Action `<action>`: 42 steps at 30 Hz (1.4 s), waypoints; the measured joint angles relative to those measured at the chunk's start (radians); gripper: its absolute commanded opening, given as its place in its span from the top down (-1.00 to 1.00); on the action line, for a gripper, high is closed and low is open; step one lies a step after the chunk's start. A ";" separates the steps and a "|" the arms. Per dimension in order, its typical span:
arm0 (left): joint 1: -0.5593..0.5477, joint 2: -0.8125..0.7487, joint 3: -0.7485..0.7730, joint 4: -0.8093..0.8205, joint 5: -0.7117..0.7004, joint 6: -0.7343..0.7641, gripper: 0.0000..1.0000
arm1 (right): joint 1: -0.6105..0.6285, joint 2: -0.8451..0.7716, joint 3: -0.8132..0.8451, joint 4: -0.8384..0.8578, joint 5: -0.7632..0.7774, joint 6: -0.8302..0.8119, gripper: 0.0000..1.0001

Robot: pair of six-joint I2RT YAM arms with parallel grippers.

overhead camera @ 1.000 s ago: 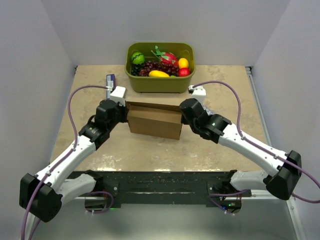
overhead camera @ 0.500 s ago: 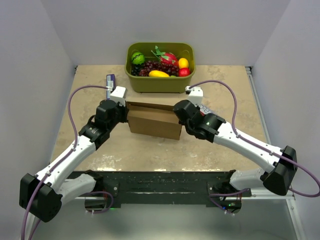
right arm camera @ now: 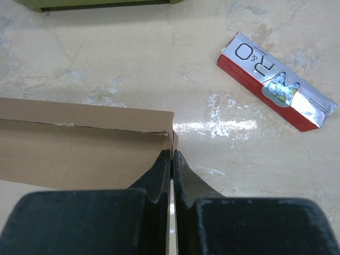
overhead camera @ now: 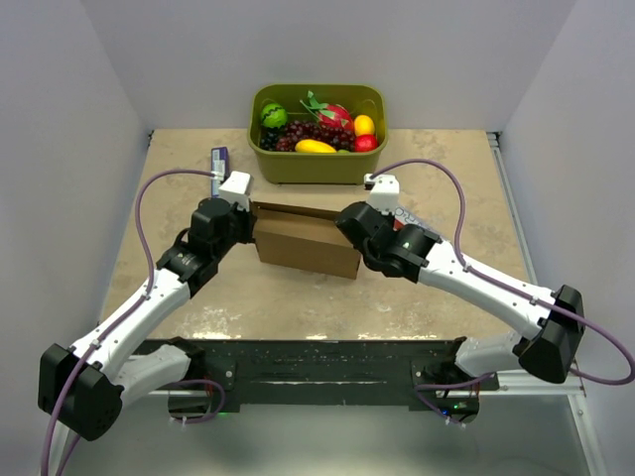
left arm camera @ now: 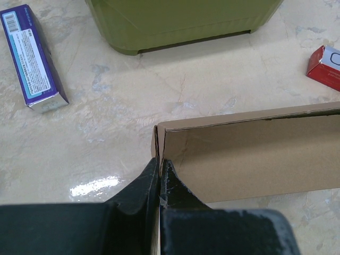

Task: Fold the paper box

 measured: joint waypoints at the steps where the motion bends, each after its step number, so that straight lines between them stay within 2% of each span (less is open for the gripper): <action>1: 0.000 0.000 0.000 0.000 0.000 0.000 1.00 | 0.000 0.005 0.002 -0.002 0.003 0.000 1.00; 20: 0.000 0.000 0.000 -0.002 -0.001 0.000 1.00 | 0.010 0.014 -0.002 -0.021 -0.005 -0.026 1.00; 24: 0.000 0.000 0.000 0.000 0.002 0.000 1.00 | 0.010 -0.018 0.004 -0.047 -0.034 -0.004 0.72; 25: 0.000 0.000 0.000 0.000 0.003 0.000 1.00 | 0.011 -0.026 0.004 -0.053 -0.044 0.003 0.57; 27: -0.001 0.000 0.000 -0.003 0.002 0.000 1.00 | 0.011 -0.044 0.003 -0.101 -0.097 0.016 0.48; 28: -0.001 0.000 0.000 -0.003 0.003 0.000 1.00 | 0.011 -0.048 -0.006 -0.147 -0.118 0.019 0.28; 31: -0.001 -0.001 0.000 -0.004 0.003 0.000 1.00 | 0.012 -0.046 -0.023 -0.238 -0.166 0.035 0.01; 32: -0.001 -0.001 0.000 -0.004 0.003 0.000 1.00 | 0.012 -0.050 -0.023 -0.248 -0.171 0.038 -0.19; 33: -0.001 -0.001 0.000 -0.004 0.003 0.000 1.00 | 0.012 -0.060 -0.027 -0.253 -0.177 0.042 -0.27; 35: -0.001 -0.001 0.000 -0.004 0.003 0.000 1.00 | 0.012 -0.100 -0.038 -0.246 -0.183 0.058 -0.38; 42: -0.001 -0.001 0.000 -0.004 0.003 0.000 1.00 | 0.010 -0.343 -0.153 -0.131 -0.158 0.105 -0.40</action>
